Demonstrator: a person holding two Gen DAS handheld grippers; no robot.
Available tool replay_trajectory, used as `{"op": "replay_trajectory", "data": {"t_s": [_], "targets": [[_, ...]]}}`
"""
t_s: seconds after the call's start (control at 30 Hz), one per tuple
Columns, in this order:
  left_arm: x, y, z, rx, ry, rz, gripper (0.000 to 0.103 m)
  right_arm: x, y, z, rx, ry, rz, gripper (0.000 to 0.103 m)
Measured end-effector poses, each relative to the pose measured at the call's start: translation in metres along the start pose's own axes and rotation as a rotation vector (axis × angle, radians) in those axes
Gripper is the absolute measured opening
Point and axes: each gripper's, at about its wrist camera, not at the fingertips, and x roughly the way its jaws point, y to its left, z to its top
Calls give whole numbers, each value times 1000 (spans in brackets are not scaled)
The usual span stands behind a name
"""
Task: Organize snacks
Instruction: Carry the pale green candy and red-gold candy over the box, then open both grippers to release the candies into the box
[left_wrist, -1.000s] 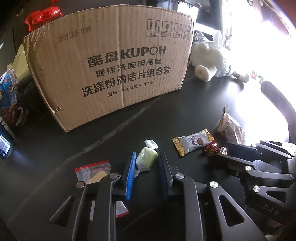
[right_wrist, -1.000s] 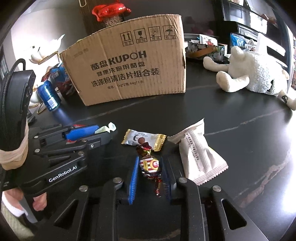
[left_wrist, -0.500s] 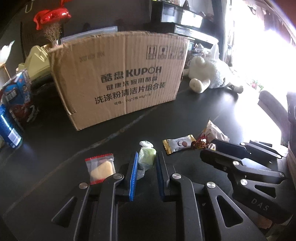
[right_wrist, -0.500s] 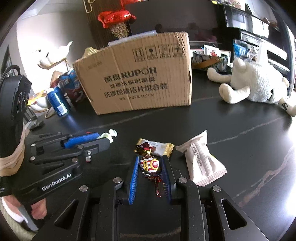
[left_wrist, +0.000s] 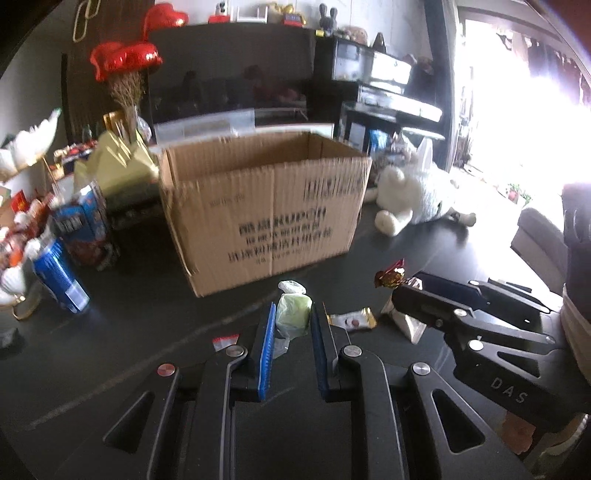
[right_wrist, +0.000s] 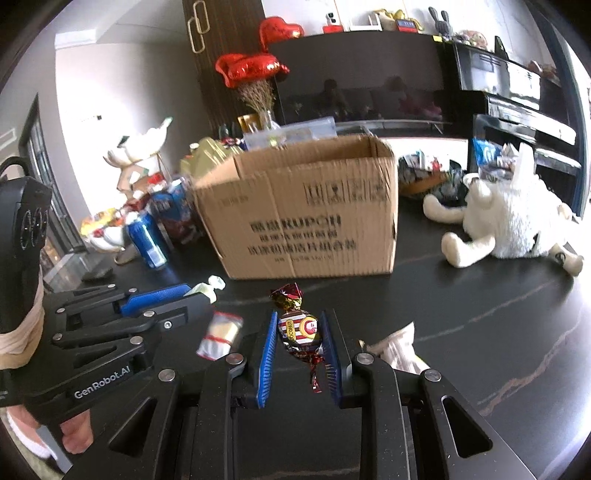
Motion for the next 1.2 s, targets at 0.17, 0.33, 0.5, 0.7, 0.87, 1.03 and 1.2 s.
{"op": "replay_trajectory", "data": {"t_s": [0.17, 0.33, 0.5, 0.7, 0.87, 1.03, 1.2], "targets": [[-22, 1, 17, 1, -44, 20, 20, -11, 6, 18, -3, -36, 17, 25], [-38, 5, 41, -4, -86, 27, 20, -18, 10, 47, -11, -75, 40, 25], [-46, 11, 69, -14, -122, 28, 20, -20, 14, 80, -12, -109, 58, 25], [-44, 25, 104, -43, -139, 13, 20, -13, 16, 117, -31, -130, 76, 25], [-36, 33, 126, -50, -137, 27, 20, 6, 14, 142, -47, -99, 80, 25], [-16, 45, 143, -57, -123, 38, 20, 34, 6, 164, -35, -54, 80, 25], [11, 59, 153, -86, -92, 39, 20, 59, 0, 180, -32, -29, 56, 25]]}}
